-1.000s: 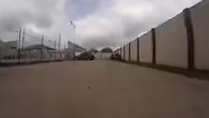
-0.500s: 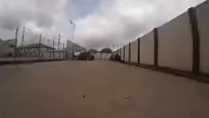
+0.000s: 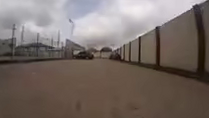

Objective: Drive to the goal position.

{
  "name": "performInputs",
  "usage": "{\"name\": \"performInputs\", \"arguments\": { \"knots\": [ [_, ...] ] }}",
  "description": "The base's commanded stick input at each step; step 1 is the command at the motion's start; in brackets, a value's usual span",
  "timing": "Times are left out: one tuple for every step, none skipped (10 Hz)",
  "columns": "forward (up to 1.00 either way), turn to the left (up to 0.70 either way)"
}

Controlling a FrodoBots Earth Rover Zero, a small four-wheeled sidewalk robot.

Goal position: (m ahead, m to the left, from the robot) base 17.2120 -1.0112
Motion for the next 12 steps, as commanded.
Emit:
{"name": "performInputs", "arguments": {
  "knots": [
    [0.7,0.02],
    [0.7,0.02],
    [0.7,0.01],
    [0.7,0.0],
    [0.7,0.0],
    [0.7,0.02],
    [0.7,0.0],
    [0.7,0.01],
    [0.7,0.02],
    [0.7,0.02],
    [0.7,0.02],
    [0.7,0.02]
  ]
}}
